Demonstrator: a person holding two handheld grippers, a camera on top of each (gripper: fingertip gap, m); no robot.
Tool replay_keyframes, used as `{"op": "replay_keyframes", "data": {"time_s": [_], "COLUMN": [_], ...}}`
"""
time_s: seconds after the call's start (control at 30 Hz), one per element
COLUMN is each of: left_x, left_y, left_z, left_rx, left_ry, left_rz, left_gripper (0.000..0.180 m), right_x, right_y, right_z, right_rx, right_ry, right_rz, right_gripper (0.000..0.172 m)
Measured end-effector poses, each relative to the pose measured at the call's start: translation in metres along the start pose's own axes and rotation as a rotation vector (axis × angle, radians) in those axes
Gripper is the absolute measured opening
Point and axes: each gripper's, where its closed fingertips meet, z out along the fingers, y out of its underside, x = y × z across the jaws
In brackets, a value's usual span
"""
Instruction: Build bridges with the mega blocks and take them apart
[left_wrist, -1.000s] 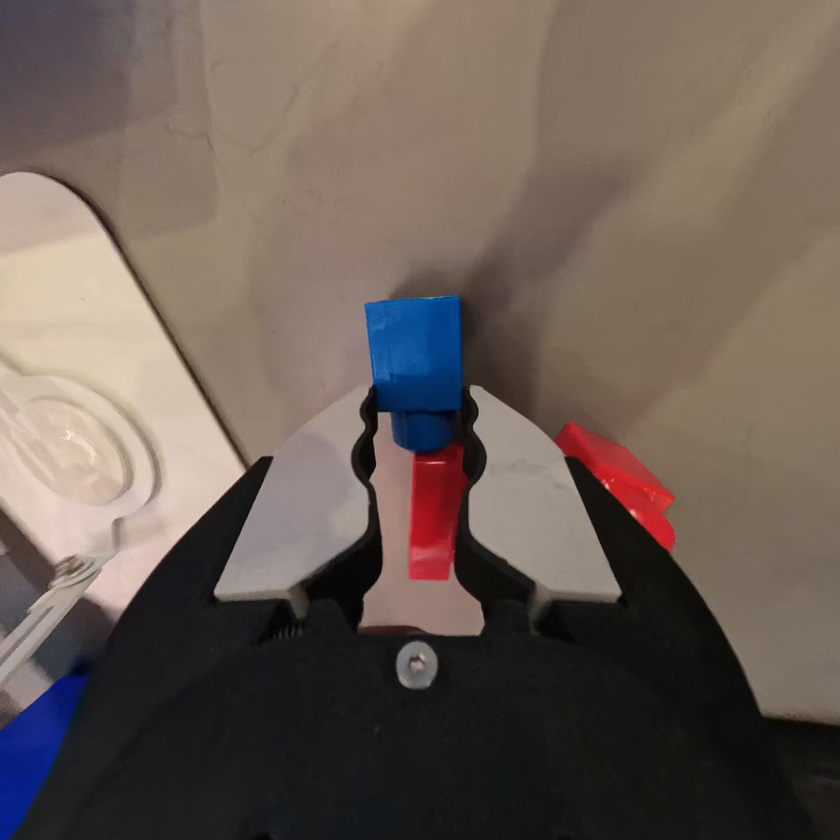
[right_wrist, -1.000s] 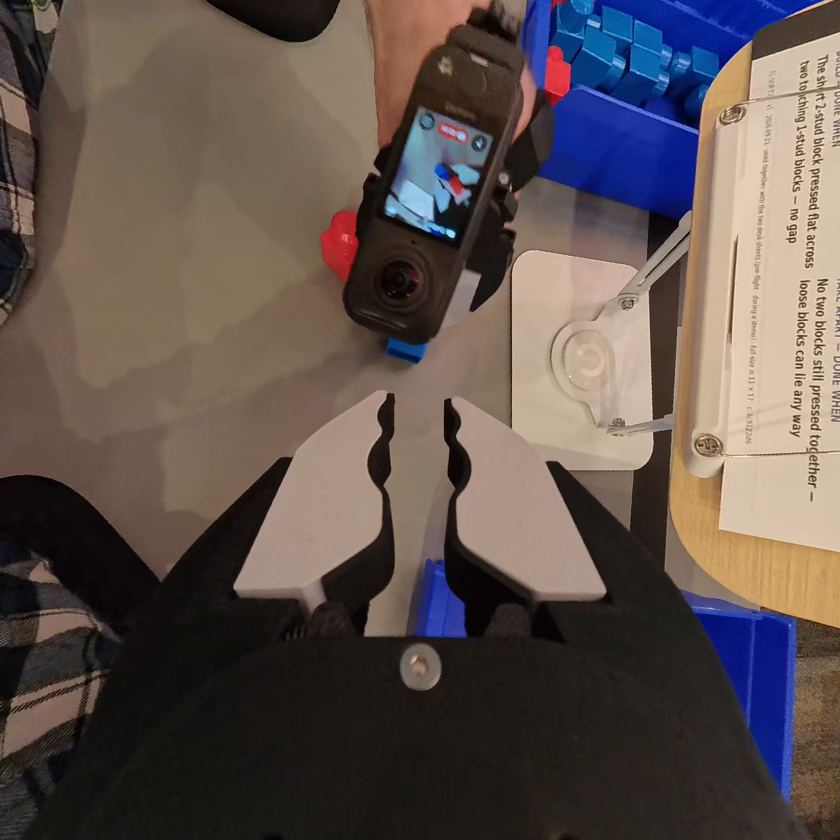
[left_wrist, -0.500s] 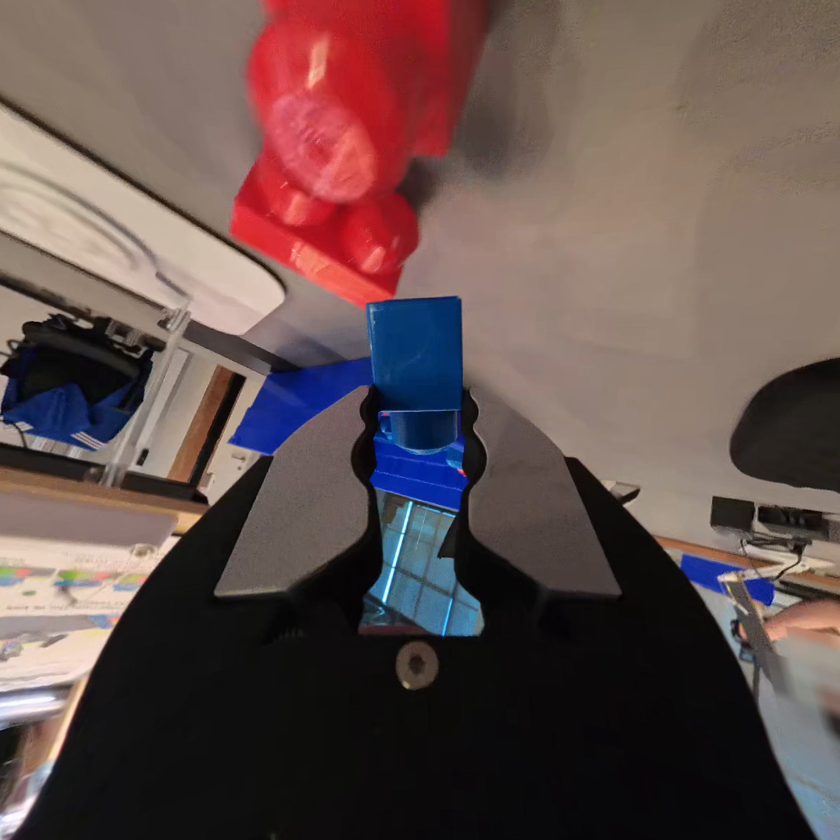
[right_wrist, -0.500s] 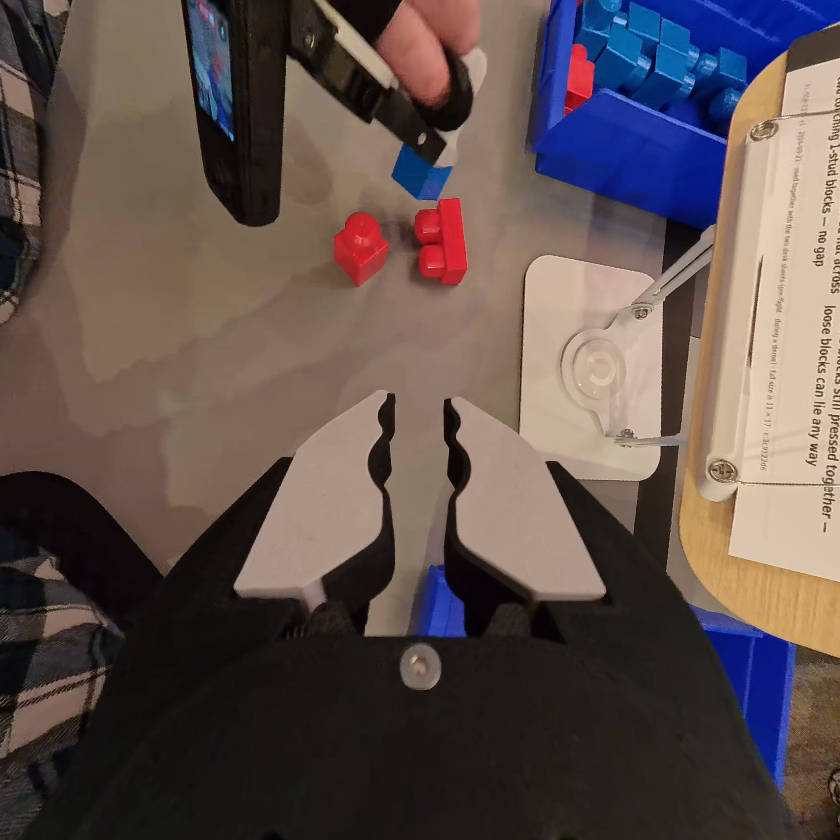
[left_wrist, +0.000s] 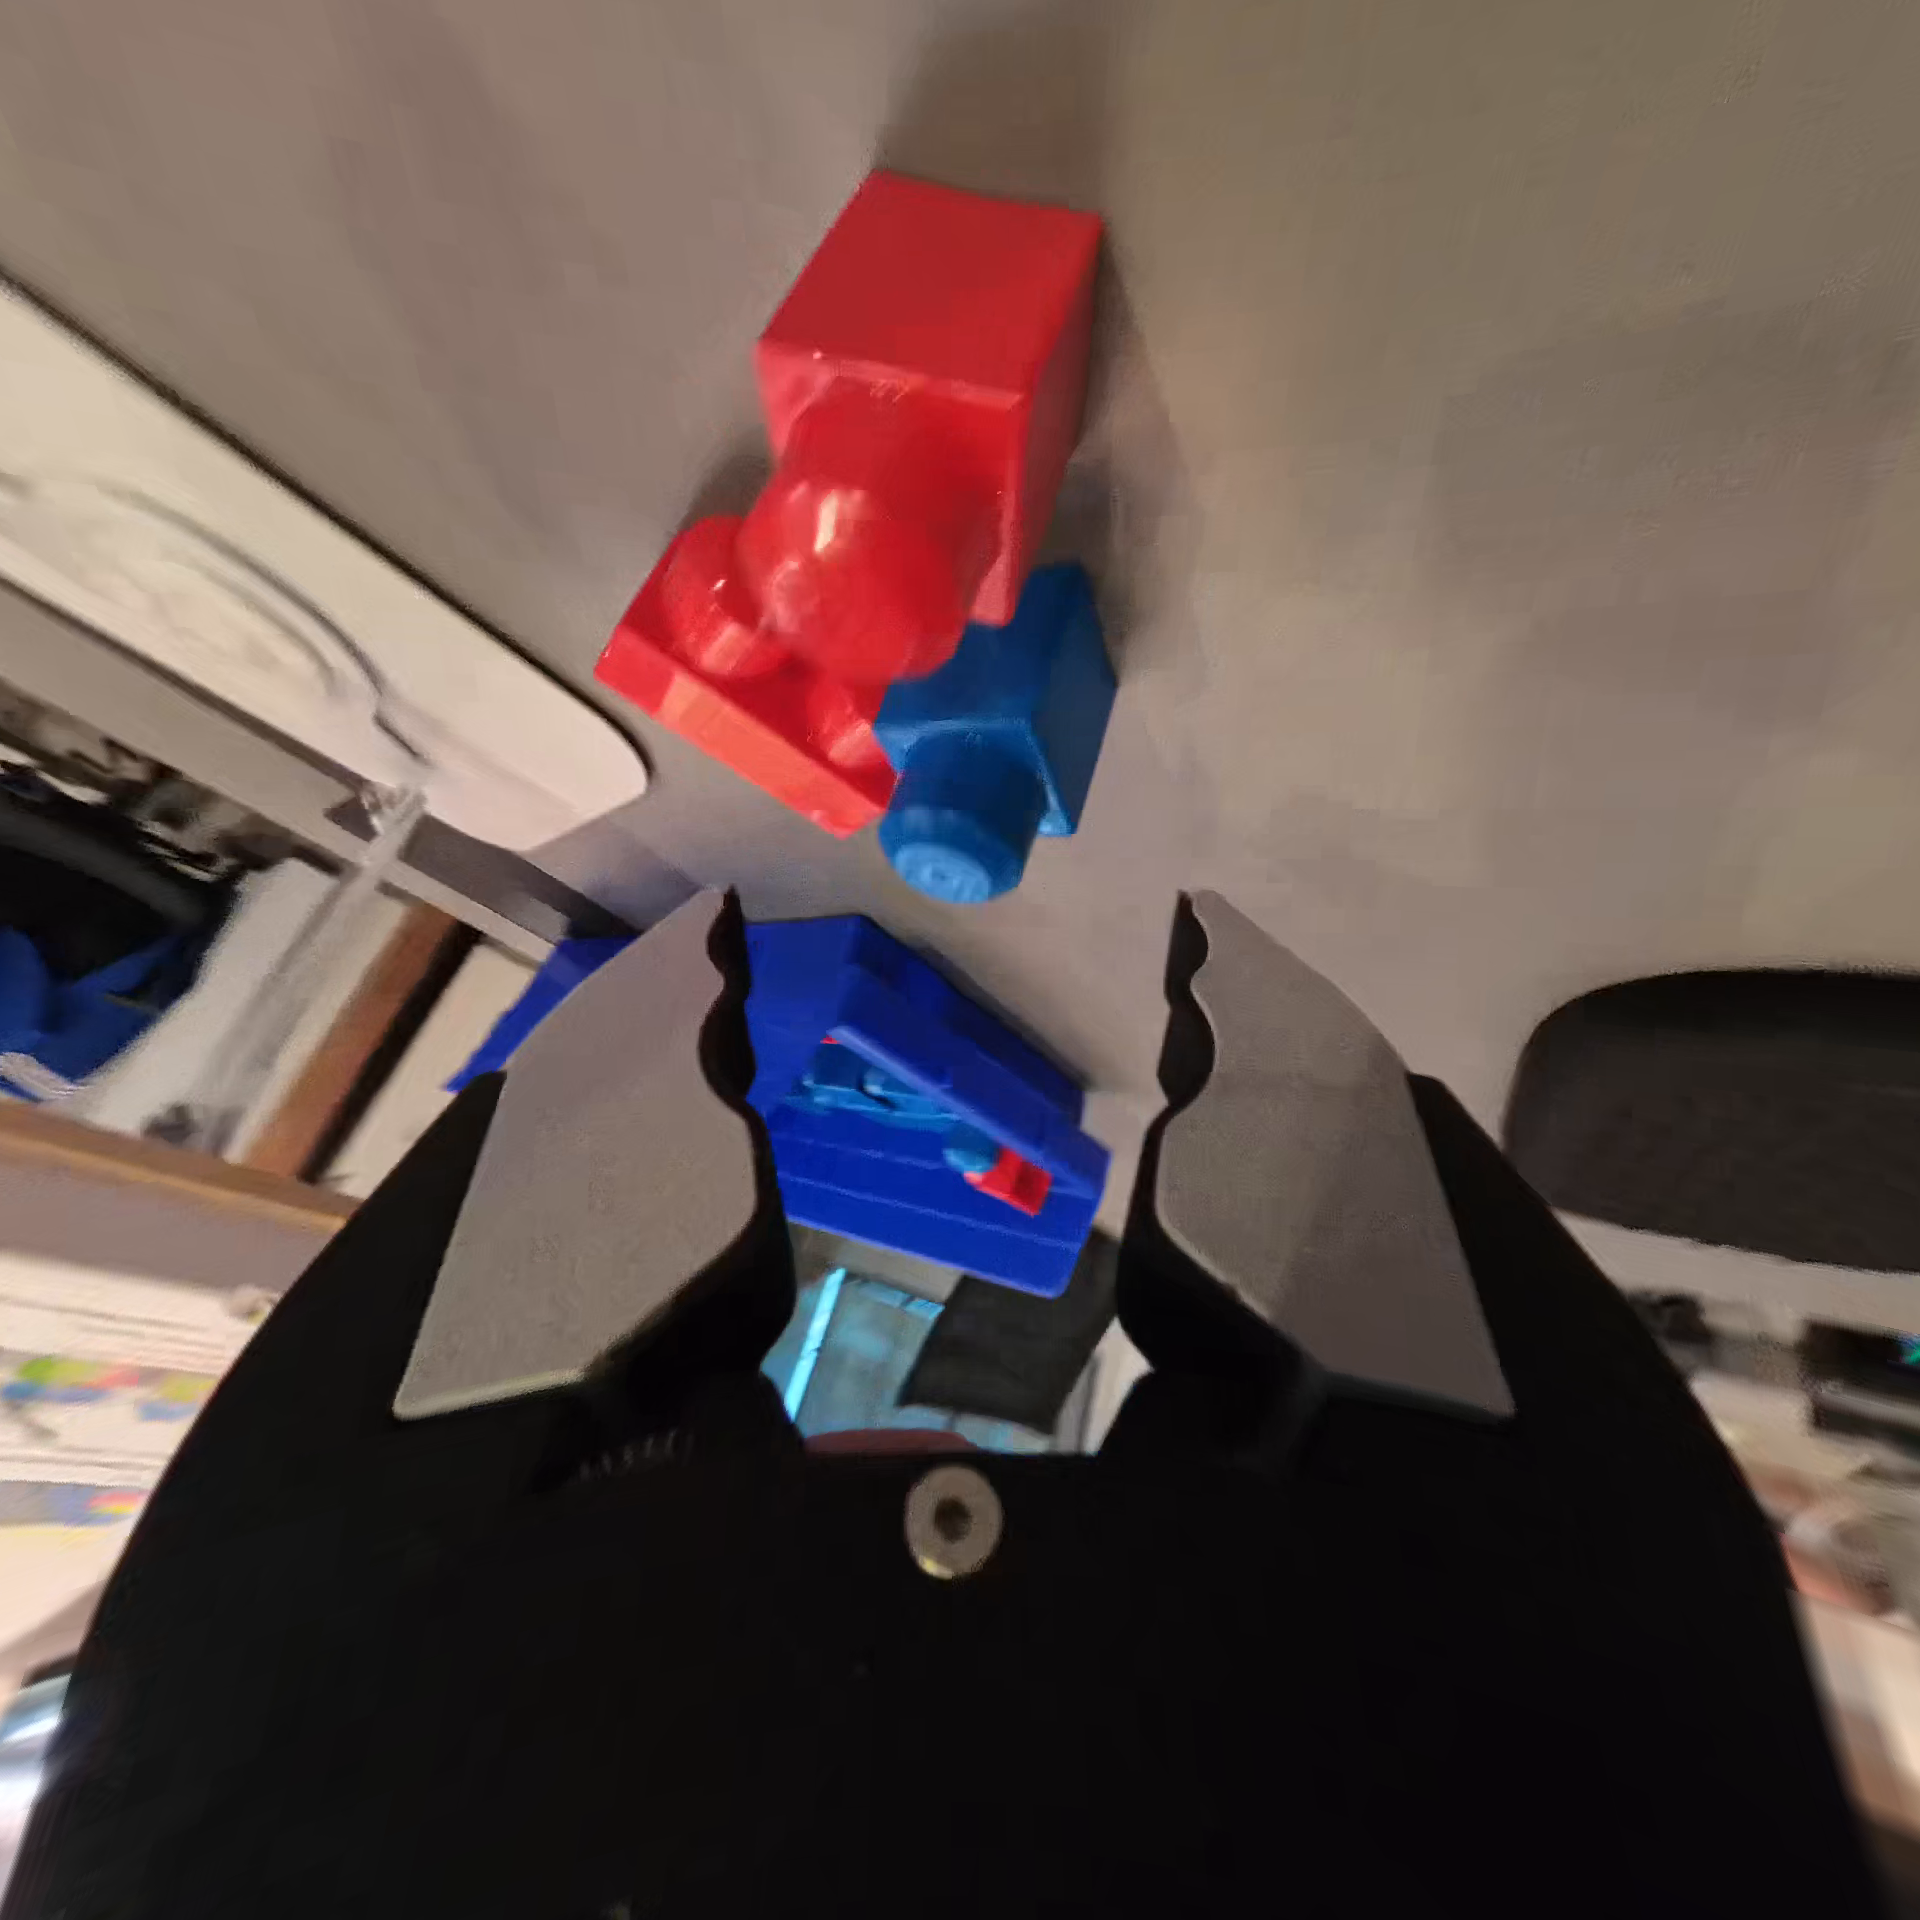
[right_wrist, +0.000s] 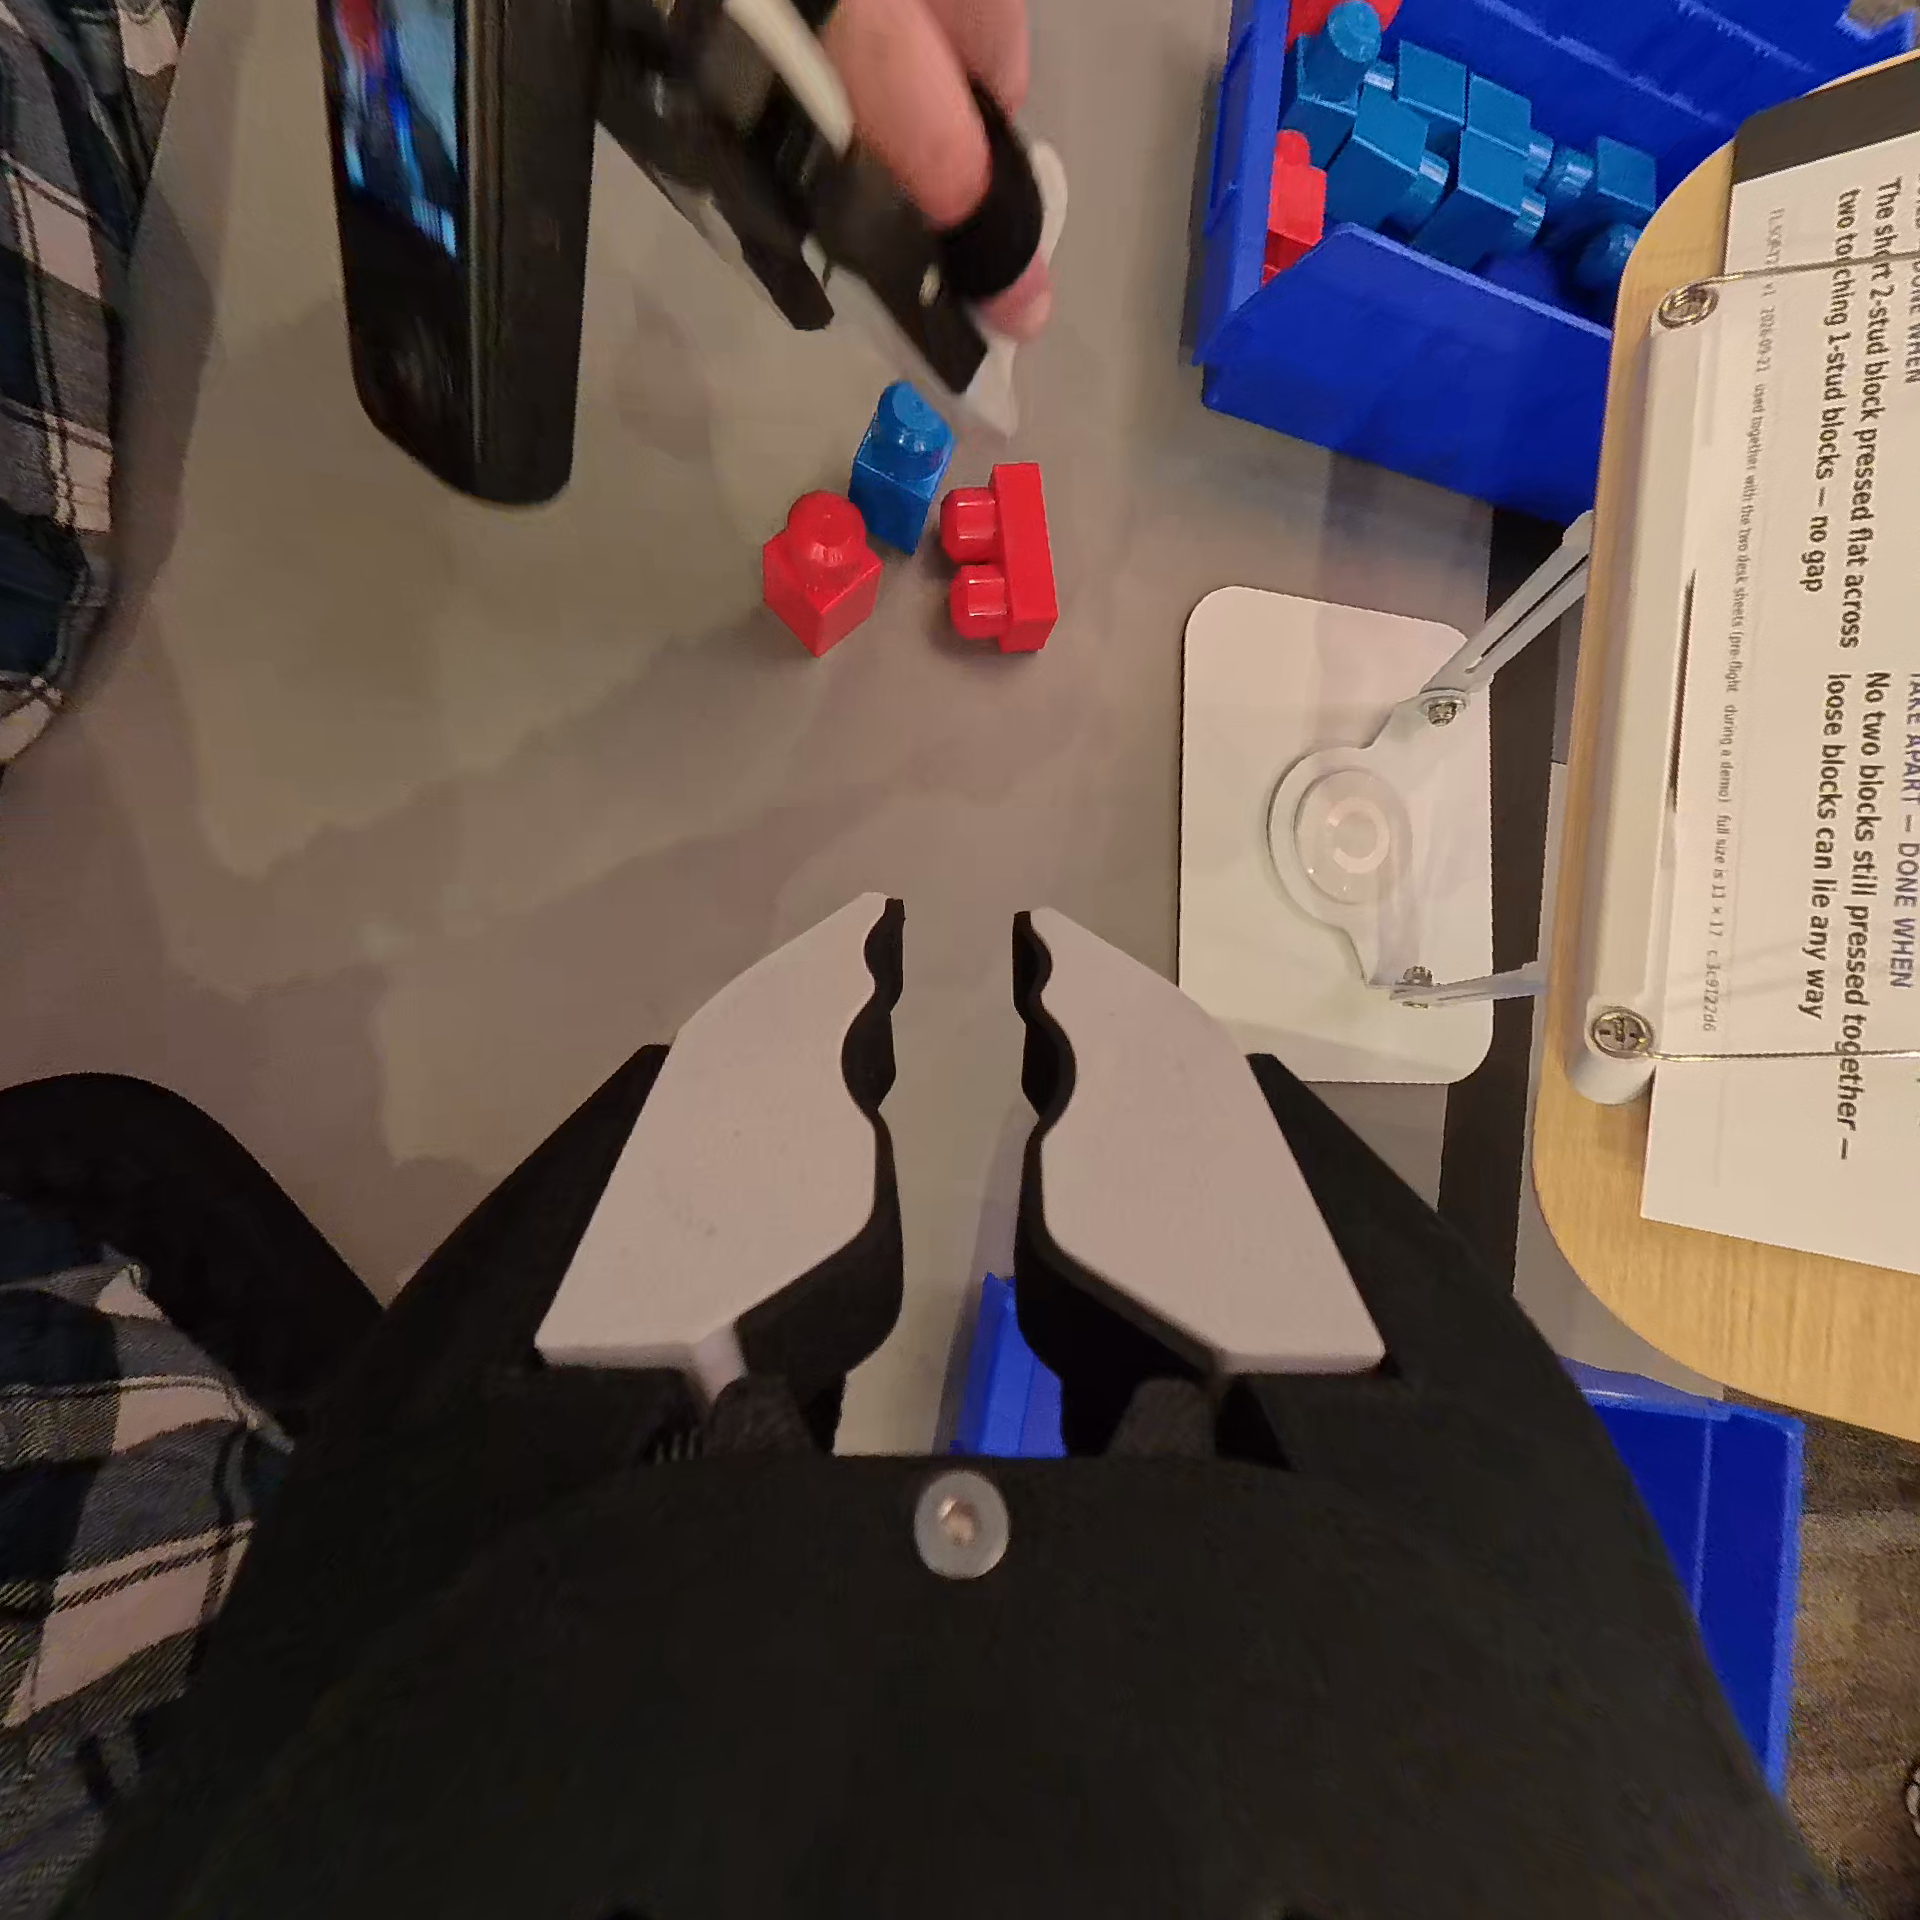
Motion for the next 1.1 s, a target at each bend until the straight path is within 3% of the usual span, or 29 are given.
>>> {"op": "replay_keyframes", "data": {"time_s": [0.07, 0.13, 0.33, 0.47, 0.6, 0.7, 0.83, 1.03, 1.1], "left_x": [0.004, 0.022, 0.021, 0.011, 0.008, -0.001, -0.001, -0.002, -0.006], "left_y": [-0.003, -0.015, -0.044, -0.056, -0.068, -0.067, -0.08, -0.076, -0.079], "left_z": [-0.013, -0.024, -0.018, 0.001, 0.01, 0.009, 0.011, 0.019, 0.02], "left_rx": [0.159, 0.349, 0.819, 0.929, 0.918, 0.928, 0.932, 0.845, 0.874], "left_ry": [0.055, 0.222, 0.295, 0.359, 0.344, 0.255, 0.291, 0.204, 0.224], "left_rz": [-0.185, -0.466, -1.328, -1.655, -1.735, -1.717, -1.622, -1.579, -1.583], "left_gripper": [0.079, 0.091, 0.117, 0.126, 0.124, 0.107, 0.09, 0.117, 0.109], "right_x": [0.0, 0.0, 0.0, -0.003, -0.004, -0.003, -0.003, -0.004, -0.005], "right_y": [0.0, 0.0, -0.001, -0.003, -0.005, -0.003, -0.003, -0.004, -0.005], "right_z": [-0.002, -0.002, -0.001, 0.001, -0.004, -0.009, -0.014, -0.017, -0.017], "right_rx": [0.004, 0.008, 0.009, 0.002, 0.018, 0.028, 0.04, 0.044, 0.042], "right_ry": [0.003, 0.005, -0.003, -0.009, 0.0, 0.01, 0.023, 0.028, 0.028], "right_rz": [0.002, 0.003, 0.0, -0.01, -0.017, -0.011, -0.011, -0.015, -0.018], "right_gripper": [0.02, 0.02, 0.02, 0.02, 0.02, 0.02, 0.02, 0.02, 0.02]}}
